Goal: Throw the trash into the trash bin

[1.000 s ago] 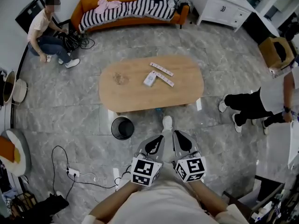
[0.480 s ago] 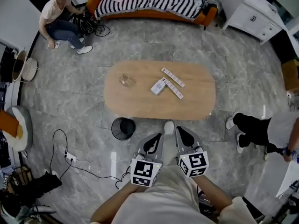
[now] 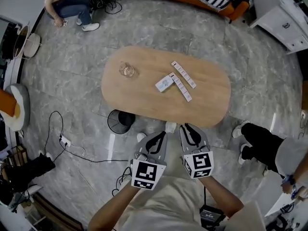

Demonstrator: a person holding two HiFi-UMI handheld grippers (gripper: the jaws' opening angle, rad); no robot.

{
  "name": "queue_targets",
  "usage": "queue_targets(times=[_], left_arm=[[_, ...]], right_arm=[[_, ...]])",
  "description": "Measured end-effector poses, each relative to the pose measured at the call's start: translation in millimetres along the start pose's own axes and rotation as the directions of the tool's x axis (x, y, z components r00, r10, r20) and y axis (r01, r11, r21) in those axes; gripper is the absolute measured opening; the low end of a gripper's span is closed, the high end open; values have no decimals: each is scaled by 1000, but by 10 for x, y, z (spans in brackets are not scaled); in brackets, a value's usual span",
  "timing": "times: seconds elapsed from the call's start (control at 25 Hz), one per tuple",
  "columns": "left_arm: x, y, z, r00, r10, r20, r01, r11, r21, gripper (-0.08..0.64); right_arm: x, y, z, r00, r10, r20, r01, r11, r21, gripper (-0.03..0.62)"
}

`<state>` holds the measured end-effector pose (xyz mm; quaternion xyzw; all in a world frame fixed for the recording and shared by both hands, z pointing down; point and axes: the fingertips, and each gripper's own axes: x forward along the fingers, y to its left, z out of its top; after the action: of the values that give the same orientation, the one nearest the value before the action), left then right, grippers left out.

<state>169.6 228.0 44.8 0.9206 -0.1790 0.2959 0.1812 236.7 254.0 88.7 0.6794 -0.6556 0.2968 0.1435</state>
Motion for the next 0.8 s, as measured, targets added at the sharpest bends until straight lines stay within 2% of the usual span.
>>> queue_targets(times=[0.2,0.44,0.8], left_arm=[[296,137,-234,999,0,-41,-2,999,-47,0],[649,234,-509,996,-1,-84,-6,997,-82,0],[1218,347,-826,992,-22,-121,12,996,-84,0]], right_arm=[[309,-172,-209,998,-6,-59,4,1000,-30,100],[603,-429,-502,995,-29,-97,27,999,-23,118],[1124,-786,-923,988,-49,-148,47,999,-21,149]])
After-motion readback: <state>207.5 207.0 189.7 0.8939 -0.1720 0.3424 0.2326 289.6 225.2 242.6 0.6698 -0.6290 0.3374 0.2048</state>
